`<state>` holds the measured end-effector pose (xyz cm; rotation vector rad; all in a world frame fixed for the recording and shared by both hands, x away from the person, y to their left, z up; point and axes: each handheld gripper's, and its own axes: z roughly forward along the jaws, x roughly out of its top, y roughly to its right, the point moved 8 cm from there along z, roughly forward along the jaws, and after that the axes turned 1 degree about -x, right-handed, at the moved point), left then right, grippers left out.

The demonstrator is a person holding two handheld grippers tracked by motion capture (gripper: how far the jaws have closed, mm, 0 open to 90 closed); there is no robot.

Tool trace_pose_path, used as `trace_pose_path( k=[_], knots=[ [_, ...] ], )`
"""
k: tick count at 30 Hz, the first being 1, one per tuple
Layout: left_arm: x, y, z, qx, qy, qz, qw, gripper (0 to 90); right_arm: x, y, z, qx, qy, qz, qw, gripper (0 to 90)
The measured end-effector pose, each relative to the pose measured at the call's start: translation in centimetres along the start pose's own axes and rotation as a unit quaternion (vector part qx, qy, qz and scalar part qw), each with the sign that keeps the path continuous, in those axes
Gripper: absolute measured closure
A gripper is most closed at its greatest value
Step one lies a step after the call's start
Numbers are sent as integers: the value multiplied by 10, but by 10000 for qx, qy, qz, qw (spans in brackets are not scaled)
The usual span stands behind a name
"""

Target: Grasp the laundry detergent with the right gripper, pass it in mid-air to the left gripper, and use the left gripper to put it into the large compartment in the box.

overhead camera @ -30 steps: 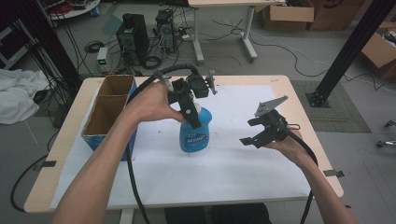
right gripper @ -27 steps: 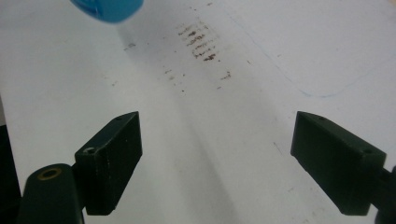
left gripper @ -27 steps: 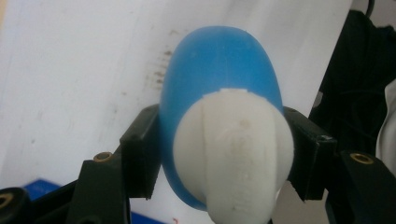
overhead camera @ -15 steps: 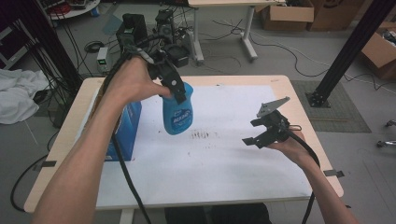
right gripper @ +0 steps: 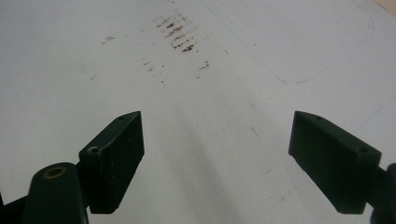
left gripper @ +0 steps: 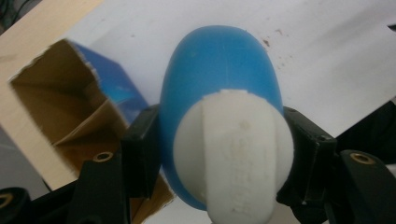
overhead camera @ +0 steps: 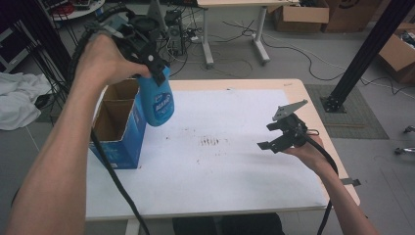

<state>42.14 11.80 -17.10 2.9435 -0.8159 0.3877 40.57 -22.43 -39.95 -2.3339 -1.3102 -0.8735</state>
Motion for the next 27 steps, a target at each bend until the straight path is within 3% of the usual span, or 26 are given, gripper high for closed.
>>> trace_pose_path(
  k=[9,15,22,27],
  knots=[
    [-12,-38,-27,276,12,-612,9977,388,-1,0,1,-35,-38,-31,10000,186],
    [-26,-61,-31,415,-11,-1054,9936,388,-1,0,1,-71,-47,-74,9999,188],
    [-44,-82,-27,630,-10,-1518,9864,388,-1,0,1,-83,-48,-88,9999,189],
    [-51,-90,-21,678,51,-1683,9834,388,-1,0,2,-90,-66,-109,9999,190]
  ],
)
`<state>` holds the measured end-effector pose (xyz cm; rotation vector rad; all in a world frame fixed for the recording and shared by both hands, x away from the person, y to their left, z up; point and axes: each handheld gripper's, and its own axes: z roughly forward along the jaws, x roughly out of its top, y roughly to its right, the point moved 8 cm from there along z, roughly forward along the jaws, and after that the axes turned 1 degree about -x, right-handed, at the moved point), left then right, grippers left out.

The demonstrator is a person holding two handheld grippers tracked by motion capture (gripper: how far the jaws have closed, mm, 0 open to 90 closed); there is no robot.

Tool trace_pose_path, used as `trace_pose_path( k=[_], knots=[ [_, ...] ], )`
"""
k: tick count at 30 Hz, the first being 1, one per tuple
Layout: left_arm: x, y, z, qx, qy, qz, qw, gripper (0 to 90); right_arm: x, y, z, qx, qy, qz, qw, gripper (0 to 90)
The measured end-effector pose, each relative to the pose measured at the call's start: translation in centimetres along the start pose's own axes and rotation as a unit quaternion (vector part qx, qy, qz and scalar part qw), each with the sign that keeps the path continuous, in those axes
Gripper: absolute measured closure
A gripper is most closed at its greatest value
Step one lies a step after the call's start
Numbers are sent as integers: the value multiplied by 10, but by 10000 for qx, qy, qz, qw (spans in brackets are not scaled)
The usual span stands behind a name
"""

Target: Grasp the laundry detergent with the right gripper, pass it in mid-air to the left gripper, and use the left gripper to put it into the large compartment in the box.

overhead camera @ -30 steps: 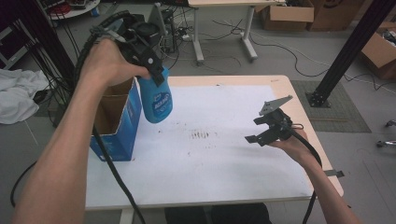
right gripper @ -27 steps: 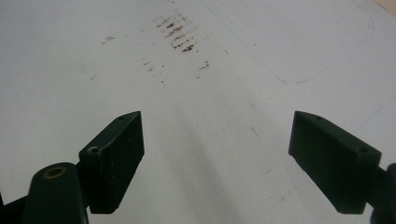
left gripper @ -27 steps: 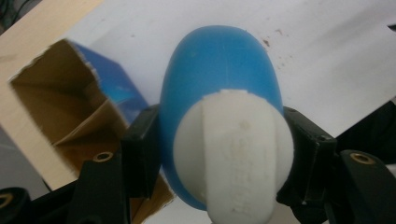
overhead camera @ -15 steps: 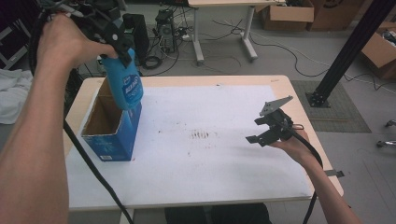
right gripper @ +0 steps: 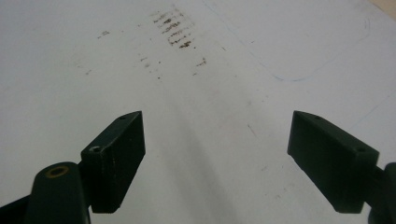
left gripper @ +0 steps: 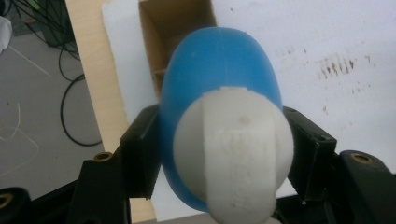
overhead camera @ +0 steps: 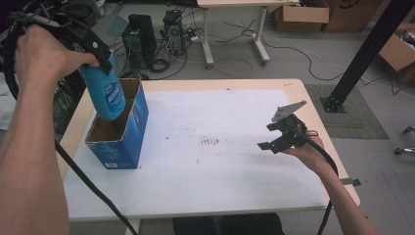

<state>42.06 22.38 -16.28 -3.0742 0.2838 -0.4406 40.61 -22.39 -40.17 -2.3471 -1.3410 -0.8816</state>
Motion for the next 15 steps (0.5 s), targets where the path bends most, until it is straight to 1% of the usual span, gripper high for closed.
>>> trace_pose_path(
  k=[1,3,7,11,15],
  knots=[
    [-1,-1,3,-12,-36,-27,10000,388,0,0,0,-5,-4,2,10000,190],
    [-2,-2,7,-10,-34,-66,10000,388,0,-1,1,-11,-20,-5,10000,190],
    [-4,-3,19,11,-76,-102,9999,388,-1,-1,1,-55,-63,-24,10000,193],
    [-6,-6,33,12,-123,-141,9998,388,-2,0,0,-72,-100,-37,9999,198],
    [-10,-7,48,6,-125,-224,9997,388,-1,0,-3,-102,-113,-44,9999,202]
  ],
)
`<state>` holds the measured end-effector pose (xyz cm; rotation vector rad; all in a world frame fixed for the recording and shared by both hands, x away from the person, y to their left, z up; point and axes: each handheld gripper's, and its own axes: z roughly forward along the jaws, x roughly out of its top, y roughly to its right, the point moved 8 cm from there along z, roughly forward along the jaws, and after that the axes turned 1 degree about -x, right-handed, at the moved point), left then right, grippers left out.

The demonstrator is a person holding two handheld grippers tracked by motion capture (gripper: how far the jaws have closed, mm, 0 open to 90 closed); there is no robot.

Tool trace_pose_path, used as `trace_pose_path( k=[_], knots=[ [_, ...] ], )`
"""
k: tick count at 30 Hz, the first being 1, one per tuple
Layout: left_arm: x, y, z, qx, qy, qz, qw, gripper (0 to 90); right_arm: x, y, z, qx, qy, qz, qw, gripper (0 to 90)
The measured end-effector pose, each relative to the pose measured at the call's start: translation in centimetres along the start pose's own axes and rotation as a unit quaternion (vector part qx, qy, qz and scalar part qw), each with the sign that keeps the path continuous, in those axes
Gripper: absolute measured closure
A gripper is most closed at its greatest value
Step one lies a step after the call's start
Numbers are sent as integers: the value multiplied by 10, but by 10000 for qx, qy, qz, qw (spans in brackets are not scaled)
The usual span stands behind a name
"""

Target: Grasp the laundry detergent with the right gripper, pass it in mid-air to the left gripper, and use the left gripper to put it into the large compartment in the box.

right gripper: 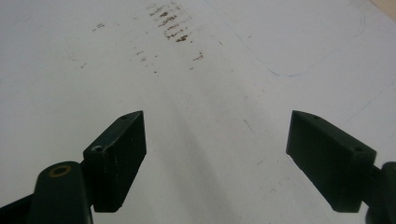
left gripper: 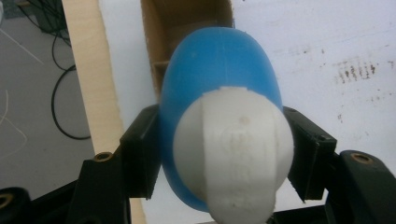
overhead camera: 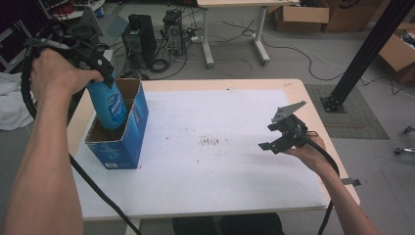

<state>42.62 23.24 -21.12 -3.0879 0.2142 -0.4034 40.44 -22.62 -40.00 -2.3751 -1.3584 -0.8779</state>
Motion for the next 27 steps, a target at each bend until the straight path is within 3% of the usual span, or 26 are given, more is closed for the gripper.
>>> trace_pose_path(
  k=[16,27],
  knots=[
    [-19,-4,68,-29,-167,-143,9998,388,0,-1,-8,-81,-117,-36,9999,213],
    [-28,-8,101,-37,-163,-280,9995,388,-3,-2,-9,-121,-181,-27,9998,214]
  ],
)
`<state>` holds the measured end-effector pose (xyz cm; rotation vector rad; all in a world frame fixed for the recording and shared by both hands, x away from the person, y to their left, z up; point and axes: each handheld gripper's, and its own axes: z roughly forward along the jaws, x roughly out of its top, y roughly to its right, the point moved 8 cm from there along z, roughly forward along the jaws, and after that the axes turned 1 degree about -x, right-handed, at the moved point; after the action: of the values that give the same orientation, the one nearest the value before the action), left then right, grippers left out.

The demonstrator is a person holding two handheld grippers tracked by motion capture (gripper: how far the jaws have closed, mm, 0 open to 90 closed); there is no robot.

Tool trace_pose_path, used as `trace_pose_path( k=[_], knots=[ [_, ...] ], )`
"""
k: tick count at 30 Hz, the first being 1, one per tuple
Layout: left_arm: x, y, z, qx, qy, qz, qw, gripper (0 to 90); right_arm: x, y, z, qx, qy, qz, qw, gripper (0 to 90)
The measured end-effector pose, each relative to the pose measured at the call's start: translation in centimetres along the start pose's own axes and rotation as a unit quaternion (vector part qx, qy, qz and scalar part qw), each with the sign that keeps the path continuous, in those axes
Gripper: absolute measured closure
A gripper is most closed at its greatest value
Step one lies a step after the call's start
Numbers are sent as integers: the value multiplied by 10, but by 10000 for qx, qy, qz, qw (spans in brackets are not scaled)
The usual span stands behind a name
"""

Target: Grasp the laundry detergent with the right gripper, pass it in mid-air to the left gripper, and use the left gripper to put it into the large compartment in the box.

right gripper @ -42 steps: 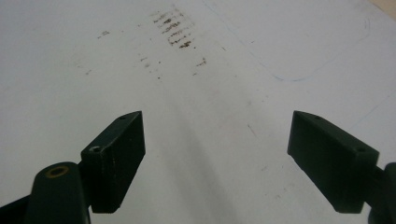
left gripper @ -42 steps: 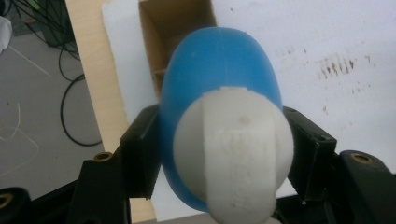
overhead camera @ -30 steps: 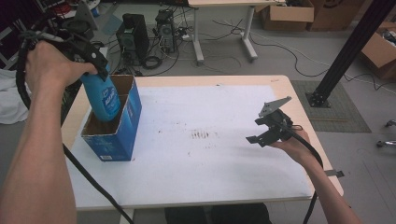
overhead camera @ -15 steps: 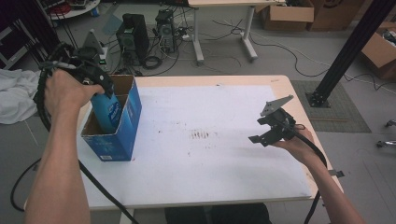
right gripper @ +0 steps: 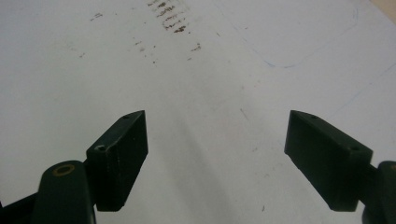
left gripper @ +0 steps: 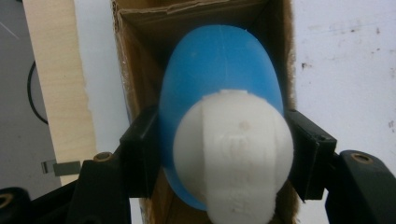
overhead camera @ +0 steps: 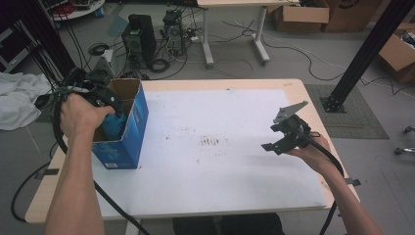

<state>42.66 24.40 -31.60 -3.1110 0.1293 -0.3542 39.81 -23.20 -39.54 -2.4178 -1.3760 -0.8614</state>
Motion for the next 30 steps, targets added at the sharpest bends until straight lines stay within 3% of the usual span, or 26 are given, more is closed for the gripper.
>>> trace_pose_path(
  k=[19,30],
  knots=[
    [-2,-1,25,74,55,-90,9999,387,-7,1,-1,-38,-35,19,10000,215],
    [-7,-5,31,-6,82,-152,9999,387,-4,-3,3,-7,-55,-7,10000,216]
  ],
)
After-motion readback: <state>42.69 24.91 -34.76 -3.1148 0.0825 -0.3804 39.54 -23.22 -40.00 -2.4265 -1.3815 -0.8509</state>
